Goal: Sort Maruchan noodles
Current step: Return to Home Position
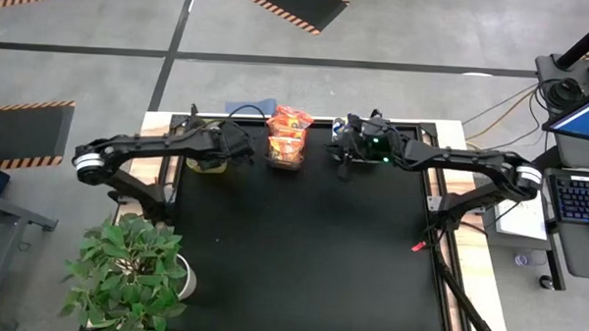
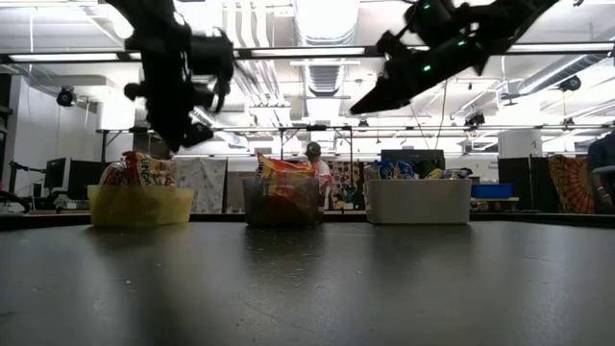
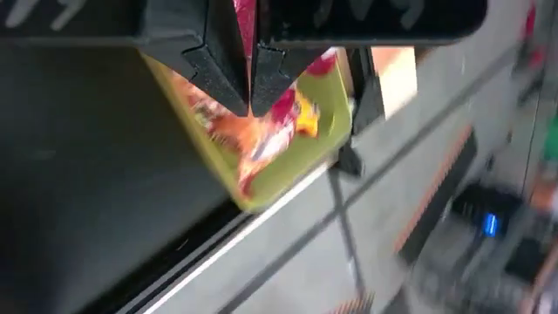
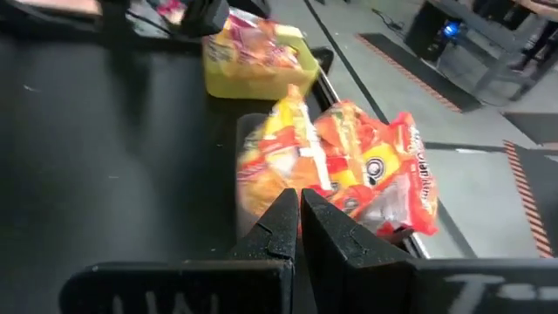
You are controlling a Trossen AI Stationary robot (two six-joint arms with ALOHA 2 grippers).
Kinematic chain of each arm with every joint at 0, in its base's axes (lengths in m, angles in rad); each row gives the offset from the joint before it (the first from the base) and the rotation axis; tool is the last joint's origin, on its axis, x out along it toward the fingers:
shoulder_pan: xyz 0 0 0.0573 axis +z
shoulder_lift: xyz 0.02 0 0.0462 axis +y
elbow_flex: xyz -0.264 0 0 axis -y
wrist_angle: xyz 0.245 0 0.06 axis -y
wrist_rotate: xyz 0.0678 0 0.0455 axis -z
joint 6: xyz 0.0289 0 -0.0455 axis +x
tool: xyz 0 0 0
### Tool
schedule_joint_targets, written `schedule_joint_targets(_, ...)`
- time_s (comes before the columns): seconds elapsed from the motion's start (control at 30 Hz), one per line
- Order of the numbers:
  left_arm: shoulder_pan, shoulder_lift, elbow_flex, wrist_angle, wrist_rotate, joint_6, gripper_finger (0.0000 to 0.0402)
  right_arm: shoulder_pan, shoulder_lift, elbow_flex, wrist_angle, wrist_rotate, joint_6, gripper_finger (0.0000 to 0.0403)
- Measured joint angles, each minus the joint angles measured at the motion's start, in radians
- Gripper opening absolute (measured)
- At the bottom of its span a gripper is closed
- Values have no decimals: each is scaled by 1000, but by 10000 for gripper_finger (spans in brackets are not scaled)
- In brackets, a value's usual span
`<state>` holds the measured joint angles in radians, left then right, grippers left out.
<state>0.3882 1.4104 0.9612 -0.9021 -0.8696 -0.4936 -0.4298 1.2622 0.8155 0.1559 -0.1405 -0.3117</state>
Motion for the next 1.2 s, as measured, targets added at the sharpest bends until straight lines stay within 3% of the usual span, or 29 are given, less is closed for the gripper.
schedule_joint_targets(0.1, -58, -88, -2, 42, 20, 152, 0, 1, -101, -74, 0, -57, 39, 9)
schedule_joint_targets(0.17, -93, -171, -25, 114, 100, 269, 0, 2, -177, -136, 9, -92, 60, 9)
schedule_joint_targets(0.23, -128, -262, -66, 200, 275, 425, 0, 2, -256, -203, 22, -133, 75, 9)
schedule_joint_targets(0.33, -170, -393, -158, 352, 660, 659, 0, 2, -365, -288, 19, -156, 90, 9)
schedule_joint_targets(0.43, -181, -520, -271, 468, 867, 773, 0, 2, -474, -357, 20, -157, 113, 9)
schedule_joint_targets(0.73, -156, -884, -551, 730, 942, 794, 0, 2, -755, -520, 13, -235, 139, 9)
schedule_joint_targets(1.2, -151, -1277, -708, 849, 988, 719, 0, 2, -1096, -693, 29, -238, 141, 9)
